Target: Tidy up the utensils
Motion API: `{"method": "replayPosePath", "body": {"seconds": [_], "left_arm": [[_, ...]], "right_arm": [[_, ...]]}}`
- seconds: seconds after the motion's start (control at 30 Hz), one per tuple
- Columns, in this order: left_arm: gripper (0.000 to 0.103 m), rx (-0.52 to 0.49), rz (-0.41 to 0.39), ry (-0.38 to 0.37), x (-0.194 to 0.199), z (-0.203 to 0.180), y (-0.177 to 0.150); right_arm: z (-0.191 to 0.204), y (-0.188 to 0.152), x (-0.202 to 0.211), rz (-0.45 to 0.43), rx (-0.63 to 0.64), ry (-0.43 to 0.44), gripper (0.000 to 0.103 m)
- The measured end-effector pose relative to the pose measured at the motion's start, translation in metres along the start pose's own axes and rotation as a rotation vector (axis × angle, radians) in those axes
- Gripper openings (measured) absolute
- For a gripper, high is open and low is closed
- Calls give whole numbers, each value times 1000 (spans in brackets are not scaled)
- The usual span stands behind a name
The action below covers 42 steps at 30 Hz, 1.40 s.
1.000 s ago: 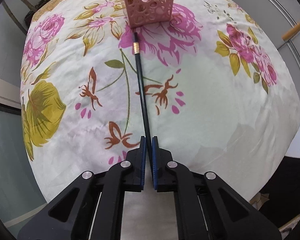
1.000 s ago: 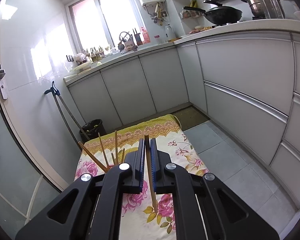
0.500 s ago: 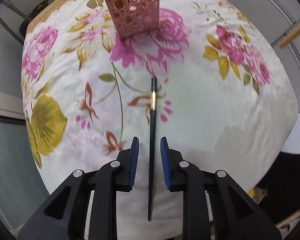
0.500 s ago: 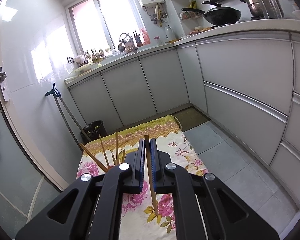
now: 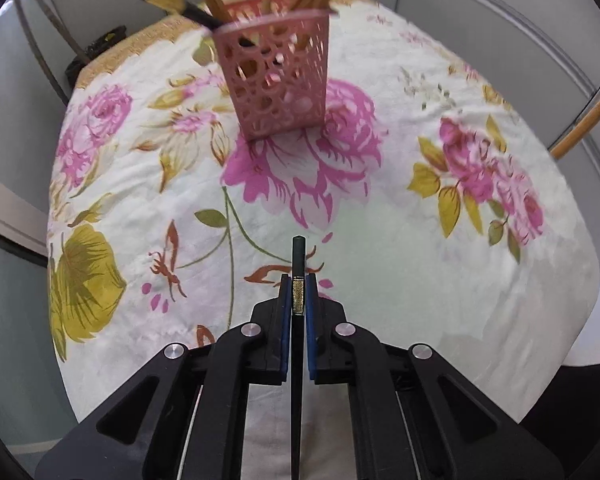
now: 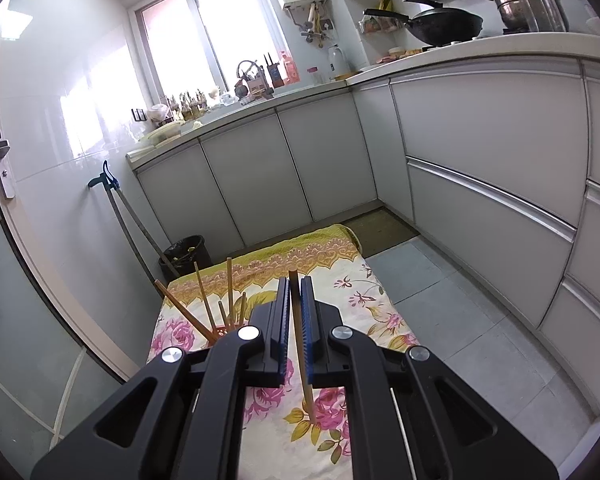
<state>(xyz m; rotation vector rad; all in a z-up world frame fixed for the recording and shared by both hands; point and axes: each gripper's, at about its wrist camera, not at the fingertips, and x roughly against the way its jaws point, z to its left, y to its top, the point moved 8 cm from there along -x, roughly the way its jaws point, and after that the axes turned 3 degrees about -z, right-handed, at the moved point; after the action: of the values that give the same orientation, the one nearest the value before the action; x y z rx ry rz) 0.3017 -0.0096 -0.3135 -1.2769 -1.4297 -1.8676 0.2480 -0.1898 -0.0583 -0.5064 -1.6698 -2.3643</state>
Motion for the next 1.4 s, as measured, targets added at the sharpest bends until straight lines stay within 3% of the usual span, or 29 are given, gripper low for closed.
{"method": "replayPosePath", "body": {"seconds": [0.13, 0.33, 0.4, 0.5, 0.63, 0.77, 0.97, 1.03, 1.07, 1.1, 1.4], "left_arm": [[5, 46, -243, -11, 73, -14, 28], [5, 117, -684, -42, 166, -14, 127], [5, 135, -796, -42, 182, -15, 160], [5, 185, -903, -49, 190, -10, 198], [5, 255, -964, -25, 170, -5, 230], [6, 217, -1001, 103, 142, -3, 241], [7, 195, -982, 158, 92, -3, 243], [18, 199, -963, 169, 81, -1, 236], [30, 206, -957, 167, 79, 2, 230], [35, 213, -959, 165, 80, 5, 224], [34, 224, -977, 143, 156, 13, 159]], "right_arm": [[5, -4, -2, 13, 1, 8, 6], [8, -9, -5, 34, -13, 27, 6], [8, -10, -5, 33, -10, 25, 6], [6, -11, -7, 36, -6, 17, 6], [-4, -11, -13, 41, -9, -7, 6], [-16, -13, -19, 51, -14, -32, 6], [-22, -16, -27, 69, -15, -46, 6], [-22, -16, -26, 69, -15, -43, 6], [-21, -16, -25, 68, -13, -41, 6], [-19, -16, -23, 67, -11, -39, 6], [15, -9, -10, 41, 15, 34, 6]]}}
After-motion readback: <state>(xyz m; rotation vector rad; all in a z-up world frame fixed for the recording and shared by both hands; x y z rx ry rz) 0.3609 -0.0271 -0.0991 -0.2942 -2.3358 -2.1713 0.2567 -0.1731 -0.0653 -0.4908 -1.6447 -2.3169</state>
